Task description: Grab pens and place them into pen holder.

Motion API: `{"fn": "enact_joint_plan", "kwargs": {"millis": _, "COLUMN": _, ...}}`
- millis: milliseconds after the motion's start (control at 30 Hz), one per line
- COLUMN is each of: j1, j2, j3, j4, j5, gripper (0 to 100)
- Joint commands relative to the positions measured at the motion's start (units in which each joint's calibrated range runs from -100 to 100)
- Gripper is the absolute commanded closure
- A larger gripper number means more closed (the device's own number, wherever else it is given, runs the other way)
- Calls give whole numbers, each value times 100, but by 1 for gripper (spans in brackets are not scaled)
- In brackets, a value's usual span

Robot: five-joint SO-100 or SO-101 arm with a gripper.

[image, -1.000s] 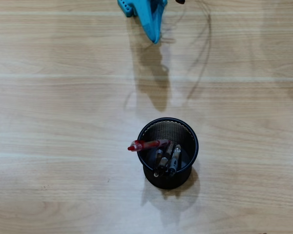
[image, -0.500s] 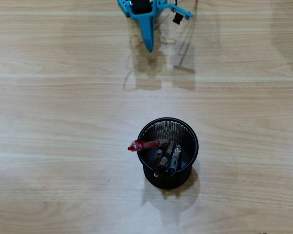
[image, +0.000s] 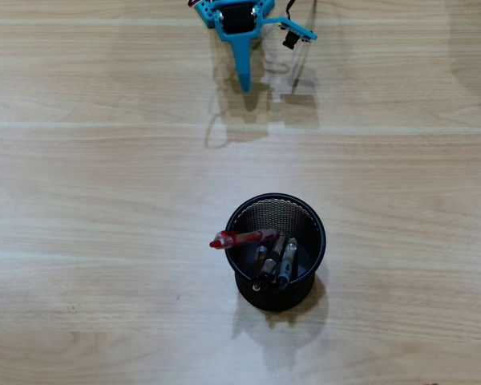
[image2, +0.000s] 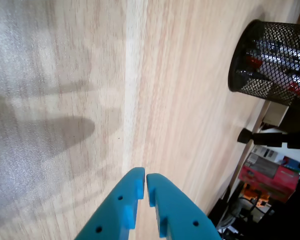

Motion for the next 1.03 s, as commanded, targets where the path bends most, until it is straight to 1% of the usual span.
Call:
{"fn": "enact_joint_plan", "kwargs": {"millis": 0, "j1": 88, "j2": -51, "j3": 52, "j4": 1, "j5": 28, "gripper": 98}}
{"fn": "enact_joint_plan", "kwargs": {"millis": 1000, "j1": 88, "j2": -42, "j3": 52, "j4": -8, "j5": 7, "gripper": 98}}
